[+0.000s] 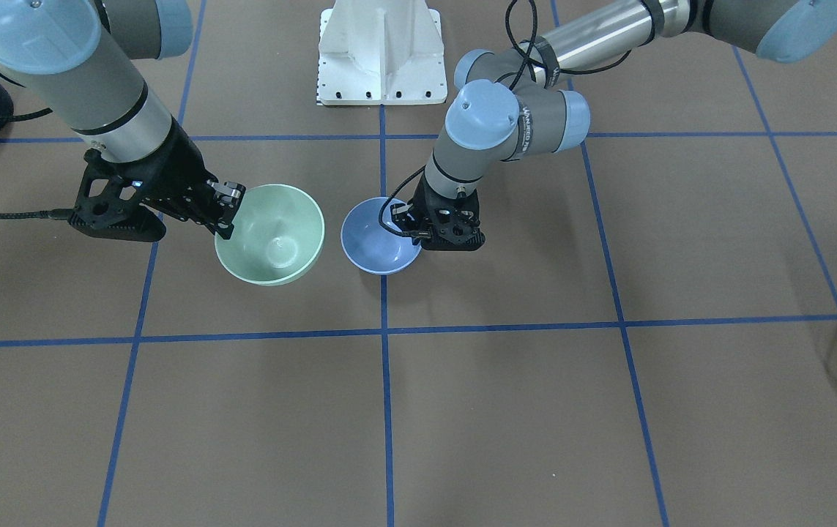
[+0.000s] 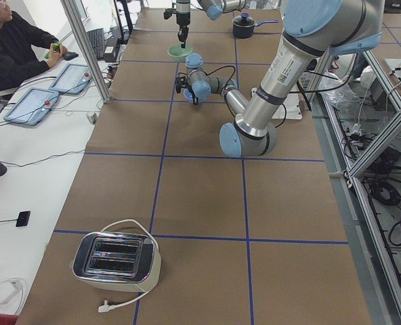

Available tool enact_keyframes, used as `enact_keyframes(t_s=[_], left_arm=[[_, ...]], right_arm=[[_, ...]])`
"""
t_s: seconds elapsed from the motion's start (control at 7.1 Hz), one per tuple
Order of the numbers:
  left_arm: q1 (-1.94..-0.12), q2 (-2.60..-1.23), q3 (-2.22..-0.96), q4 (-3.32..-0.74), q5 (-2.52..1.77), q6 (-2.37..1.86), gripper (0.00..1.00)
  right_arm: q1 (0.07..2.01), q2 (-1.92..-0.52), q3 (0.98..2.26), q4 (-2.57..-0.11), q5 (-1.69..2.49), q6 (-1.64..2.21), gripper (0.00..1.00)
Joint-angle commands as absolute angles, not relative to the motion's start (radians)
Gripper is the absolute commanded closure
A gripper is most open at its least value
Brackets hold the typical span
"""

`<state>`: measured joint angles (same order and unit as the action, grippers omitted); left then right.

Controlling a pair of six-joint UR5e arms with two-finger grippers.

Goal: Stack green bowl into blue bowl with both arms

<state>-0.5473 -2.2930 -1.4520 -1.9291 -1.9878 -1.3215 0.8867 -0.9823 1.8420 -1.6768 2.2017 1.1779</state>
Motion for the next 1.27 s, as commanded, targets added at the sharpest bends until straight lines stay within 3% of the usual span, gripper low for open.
enact_keyframes(t_s=[0.0, 0.14, 0.28, 0.42, 0.56, 0.85, 1.13], left_arm=[[-0.526, -2.293, -1.42, -1.979, -1.948, -1.324, 1.0], [-0.528, -2.29, -1.422, -1.989, -1.95, -1.319, 1.0], [-0.532, -2.283, -1.424, -2.028, -1.954, -1.316, 0.48], [-0.534, -2.281, -1.425, -2.031, -1.956, -1.318, 0.19], [-0.534, -2.283, -1.431, -2.031, -1.957, -1.324, 0.03], [-0.64, -2.194, -1.568, -2.014, -2.076, -1.304, 0.02], [-0.902, -2.029, -1.727, -2.011, -2.338, -1.188, 0.02]], right_arm=[[0.884, -0.983, 1.841, -1.677, 2.201, 1.178, 1.0], [0.881, -0.985, 1.839, -1.677, 2.2, 1.178, 1.0], [0.881, -0.983, 1.838, -1.677, 2.2, 1.178, 1.0], [0.881, -0.983, 1.836, -1.677, 2.2, 1.178, 1.0], [0.881, -0.982, 1.833, -1.675, 2.2, 1.178, 1.0], [0.862, -0.941, 1.807, -1.672, 2.2, 1.21, 1.0], [0.748, -0.89, 1.778, -1.663, 2.095, 1.319, 1.0]])
